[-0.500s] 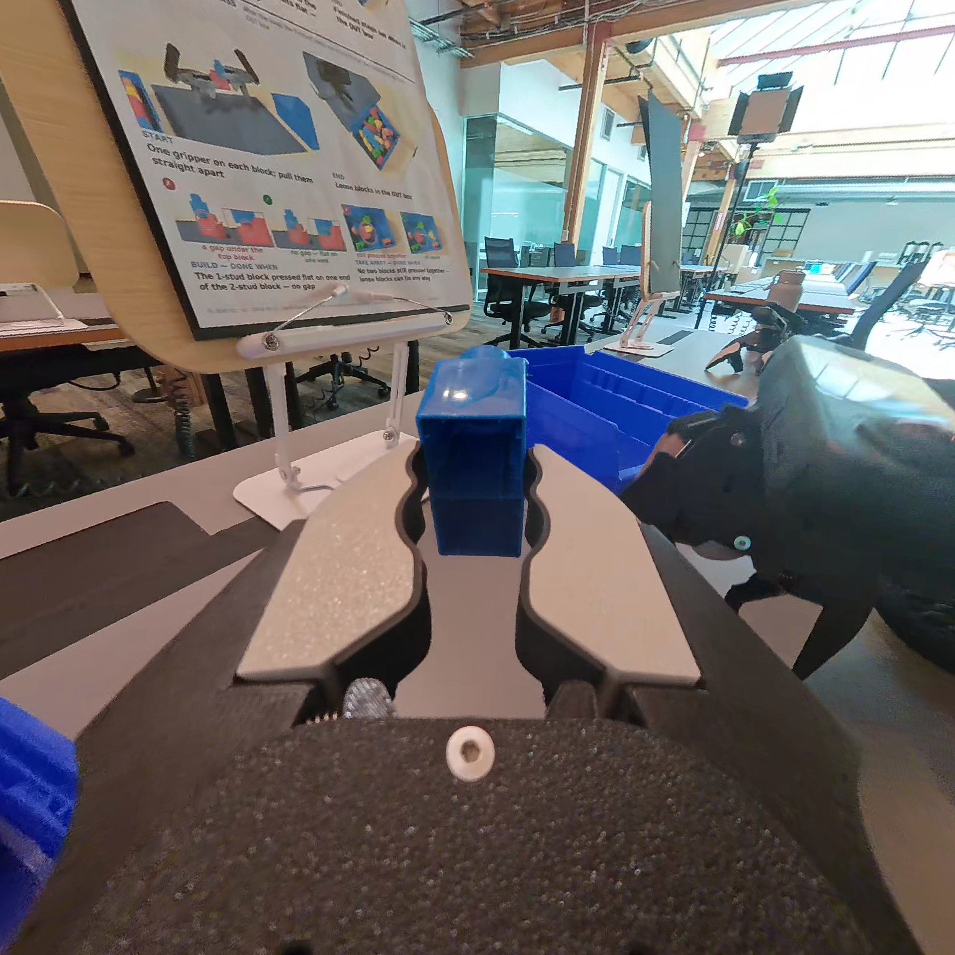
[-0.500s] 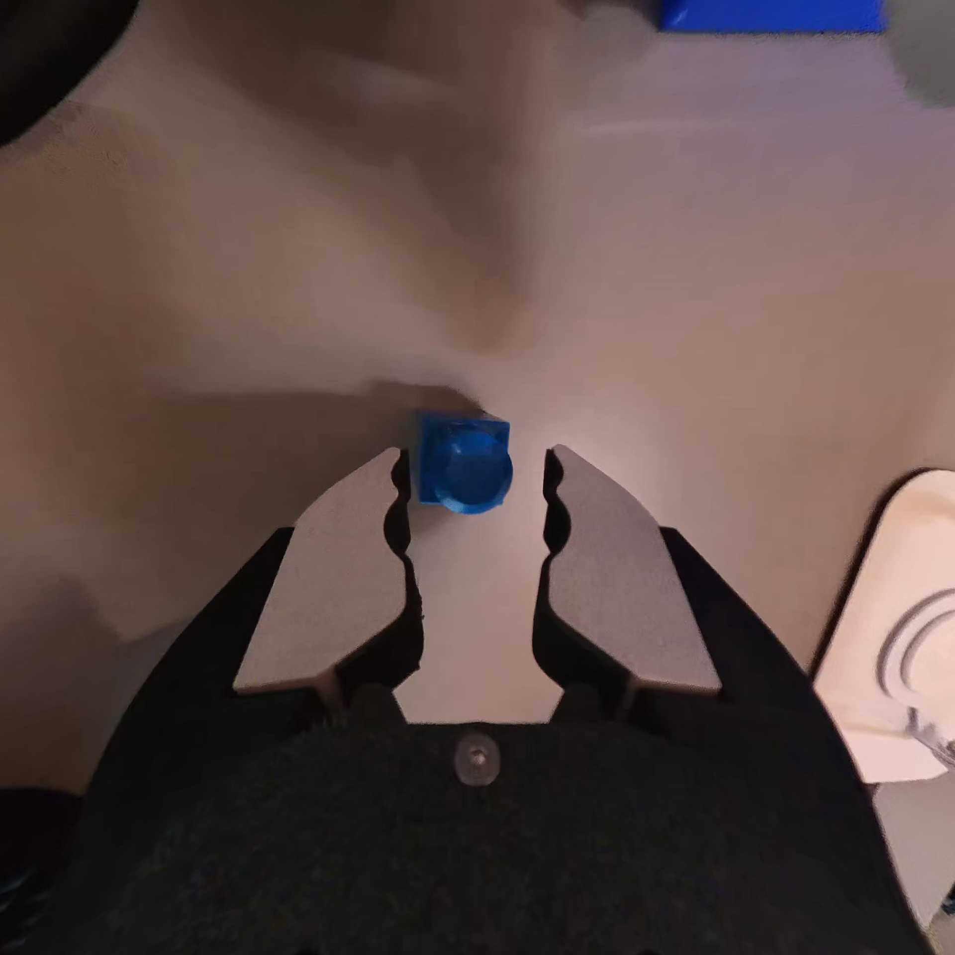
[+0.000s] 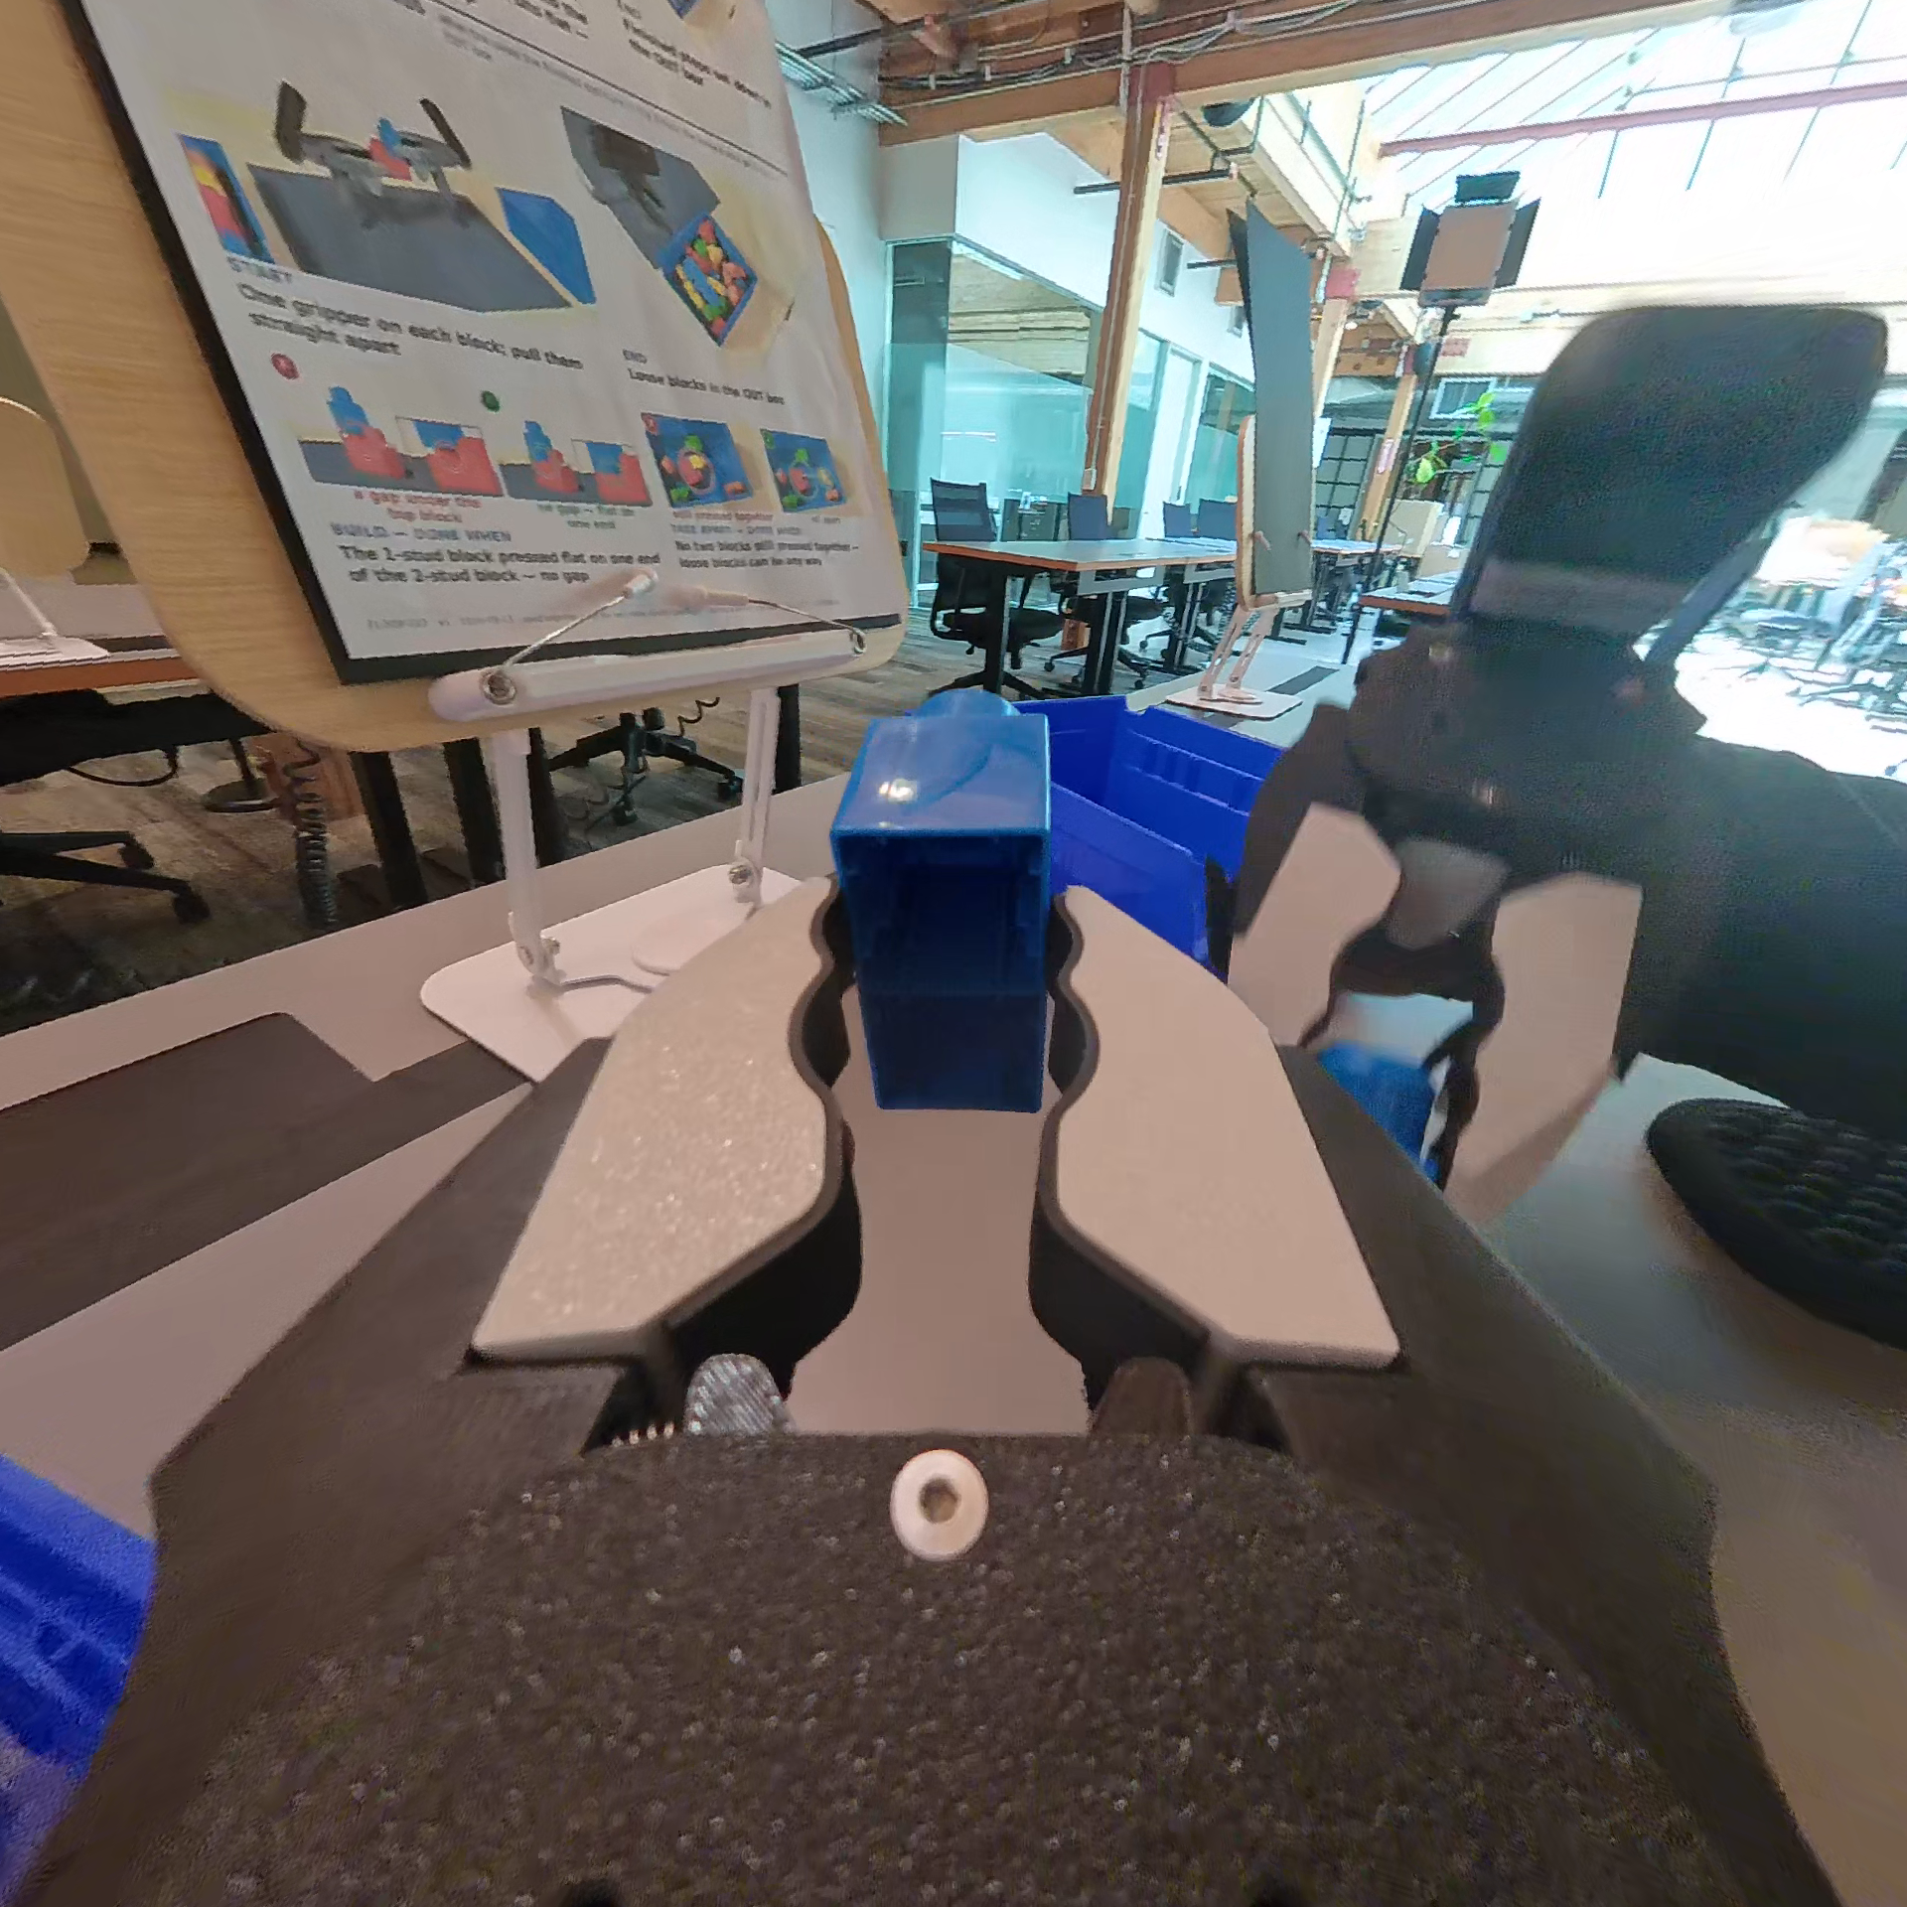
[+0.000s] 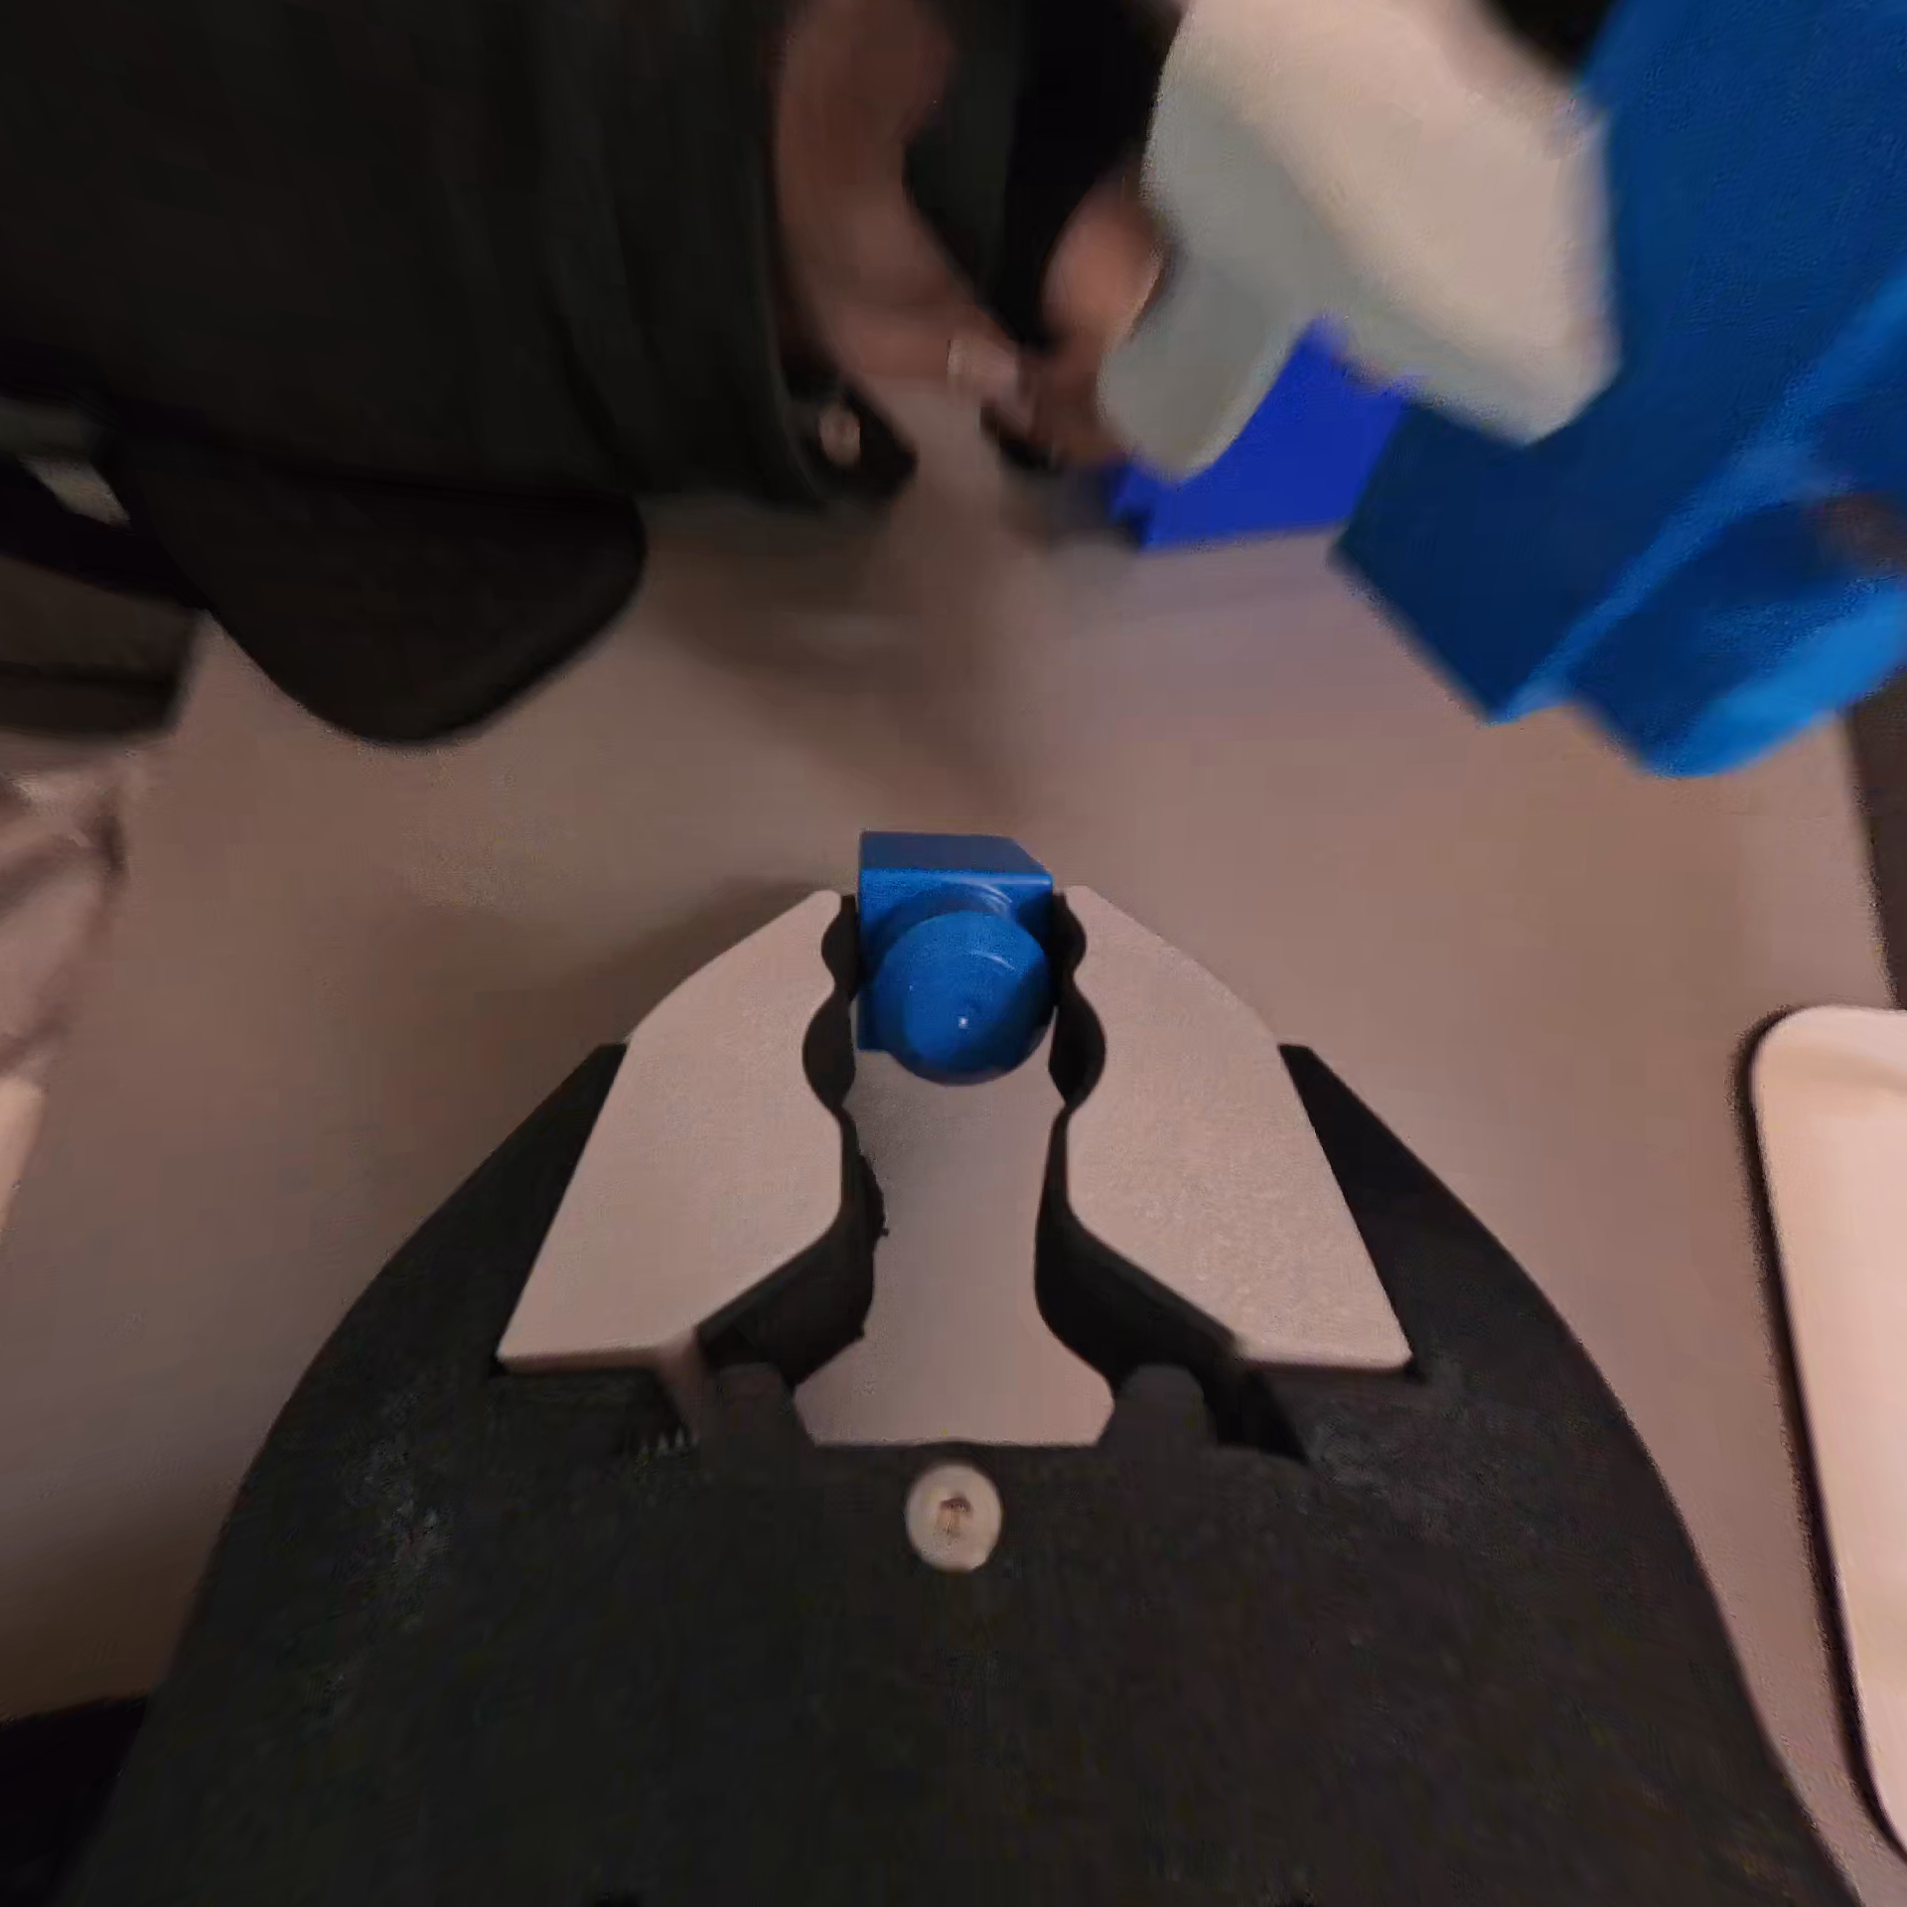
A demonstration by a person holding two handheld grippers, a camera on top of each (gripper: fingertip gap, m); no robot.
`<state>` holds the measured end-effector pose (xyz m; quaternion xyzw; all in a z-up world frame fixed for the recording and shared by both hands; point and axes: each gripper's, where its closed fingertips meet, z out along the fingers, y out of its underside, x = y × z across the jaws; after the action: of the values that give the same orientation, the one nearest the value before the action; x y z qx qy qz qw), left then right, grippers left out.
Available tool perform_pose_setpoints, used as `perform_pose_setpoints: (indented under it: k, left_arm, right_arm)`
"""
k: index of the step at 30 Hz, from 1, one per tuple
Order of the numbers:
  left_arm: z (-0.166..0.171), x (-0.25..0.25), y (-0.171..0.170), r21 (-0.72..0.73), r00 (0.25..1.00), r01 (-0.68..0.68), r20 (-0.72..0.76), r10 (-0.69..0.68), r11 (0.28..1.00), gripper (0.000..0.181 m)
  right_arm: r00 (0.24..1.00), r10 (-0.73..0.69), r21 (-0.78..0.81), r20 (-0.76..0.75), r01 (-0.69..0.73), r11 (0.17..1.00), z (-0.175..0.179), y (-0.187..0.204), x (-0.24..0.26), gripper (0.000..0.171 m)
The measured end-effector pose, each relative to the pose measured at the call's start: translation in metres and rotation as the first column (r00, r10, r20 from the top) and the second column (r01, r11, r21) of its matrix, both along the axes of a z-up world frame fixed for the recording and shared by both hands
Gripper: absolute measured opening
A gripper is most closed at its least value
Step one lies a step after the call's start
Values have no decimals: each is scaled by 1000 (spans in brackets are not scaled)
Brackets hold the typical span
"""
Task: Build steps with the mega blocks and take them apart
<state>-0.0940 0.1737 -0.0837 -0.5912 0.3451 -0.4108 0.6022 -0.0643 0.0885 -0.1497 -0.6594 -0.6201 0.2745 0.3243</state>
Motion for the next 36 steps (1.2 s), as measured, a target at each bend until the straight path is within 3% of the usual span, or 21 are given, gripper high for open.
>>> perform_pose_setpoints:
  k: [1, 7, 12, 16, 36]
  left_arm:
    - [0, 2, -3, -3, 1000, 18, 1, -18, 1000, 36]
    - [1, 22, -30, -16, 982, 187, -6, -188, 982, 36]
    - [-2, 37, -55, -24, 946, 322, -28, -323, 946, 36]
    - [-10, 49, -71, -44, 914, 400, -58, -402, 915, 36]
    - [-29, 71, -88, -93, 880, 454, -109, -462, 886, 36]
  right_arm:
    - [995, -8, 3, -103, 8, 1000, 18, 0, 4, 34]
    - [819, -94, -19, -566, 101, 995, 95, 1, 53, 34]
    - [682, -168, -62, -712, 177, 982, 101, 5, 88, 34]
    - [624, -183, -87, -760, 181, 980, 91, 5, 100, 34]
    - [639, -149, -101, -754, 111, 989, 59, -2, 76, 34]
